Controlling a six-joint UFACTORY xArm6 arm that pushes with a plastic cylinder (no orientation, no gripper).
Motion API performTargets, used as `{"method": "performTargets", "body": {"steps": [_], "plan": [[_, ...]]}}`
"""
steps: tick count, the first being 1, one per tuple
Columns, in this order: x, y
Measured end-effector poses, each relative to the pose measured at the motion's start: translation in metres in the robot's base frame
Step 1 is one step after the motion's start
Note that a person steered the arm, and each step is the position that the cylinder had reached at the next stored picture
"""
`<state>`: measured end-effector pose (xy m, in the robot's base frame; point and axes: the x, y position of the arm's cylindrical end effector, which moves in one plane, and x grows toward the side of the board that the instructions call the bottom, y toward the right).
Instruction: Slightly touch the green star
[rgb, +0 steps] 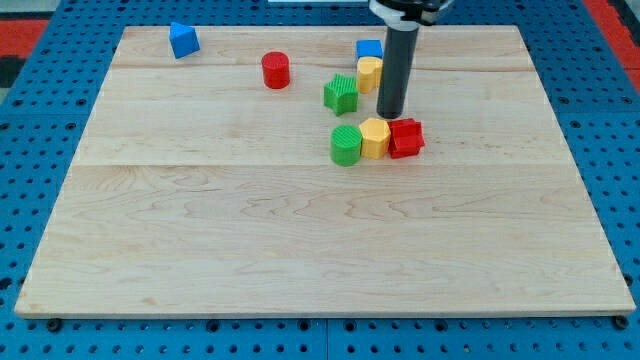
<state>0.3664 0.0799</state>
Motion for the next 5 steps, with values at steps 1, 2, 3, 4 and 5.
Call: {"method": "performTargets", "body": {"steps": [1,2,3,4,5], "plan": [[0.023,0.029],[0.041,0.03],[0.043,0.037],[0.062,0.064],[0.064,0.072]]}}
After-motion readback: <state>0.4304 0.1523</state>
